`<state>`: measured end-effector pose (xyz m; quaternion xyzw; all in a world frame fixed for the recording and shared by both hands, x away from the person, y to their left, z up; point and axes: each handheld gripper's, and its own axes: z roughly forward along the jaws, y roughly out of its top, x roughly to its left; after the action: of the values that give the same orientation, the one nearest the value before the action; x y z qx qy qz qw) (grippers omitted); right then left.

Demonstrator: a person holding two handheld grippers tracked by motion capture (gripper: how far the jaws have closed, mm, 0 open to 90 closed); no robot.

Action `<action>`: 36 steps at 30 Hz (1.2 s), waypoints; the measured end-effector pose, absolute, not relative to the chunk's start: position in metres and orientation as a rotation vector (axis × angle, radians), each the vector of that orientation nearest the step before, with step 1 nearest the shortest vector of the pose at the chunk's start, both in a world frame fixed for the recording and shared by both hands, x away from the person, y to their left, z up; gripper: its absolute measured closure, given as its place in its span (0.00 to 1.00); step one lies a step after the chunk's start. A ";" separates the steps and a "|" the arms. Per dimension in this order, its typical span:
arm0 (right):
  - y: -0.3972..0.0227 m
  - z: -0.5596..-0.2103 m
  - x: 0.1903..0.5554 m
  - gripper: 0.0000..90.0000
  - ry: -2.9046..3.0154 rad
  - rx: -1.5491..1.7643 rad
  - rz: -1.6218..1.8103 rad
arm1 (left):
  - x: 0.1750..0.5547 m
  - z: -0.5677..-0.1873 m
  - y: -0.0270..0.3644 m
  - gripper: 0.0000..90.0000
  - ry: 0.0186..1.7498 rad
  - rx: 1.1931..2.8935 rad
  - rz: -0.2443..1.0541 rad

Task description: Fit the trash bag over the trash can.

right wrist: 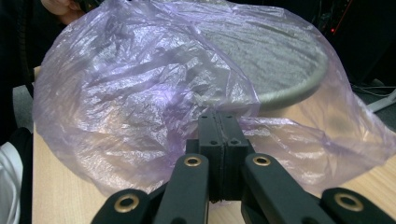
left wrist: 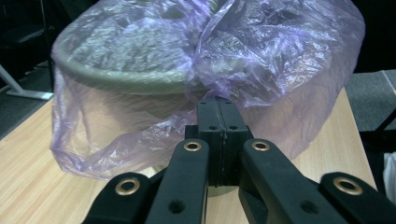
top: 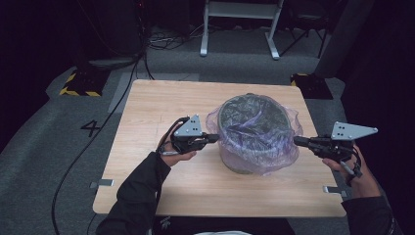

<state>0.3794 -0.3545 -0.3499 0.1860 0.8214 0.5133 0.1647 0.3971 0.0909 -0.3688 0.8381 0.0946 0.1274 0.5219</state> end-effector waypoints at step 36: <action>-0.353 -0.424 0.372 0.80 2.332 0.659 1.427 | 0.379 -0.411 0.098 0.30 0.428 1.967 0.363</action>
<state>0.3718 -0.3530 -0.4244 0.2310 0.8180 0.5007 0.1638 0.3795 0.0977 -0.4114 0.8209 0.1785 0.1515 0.5208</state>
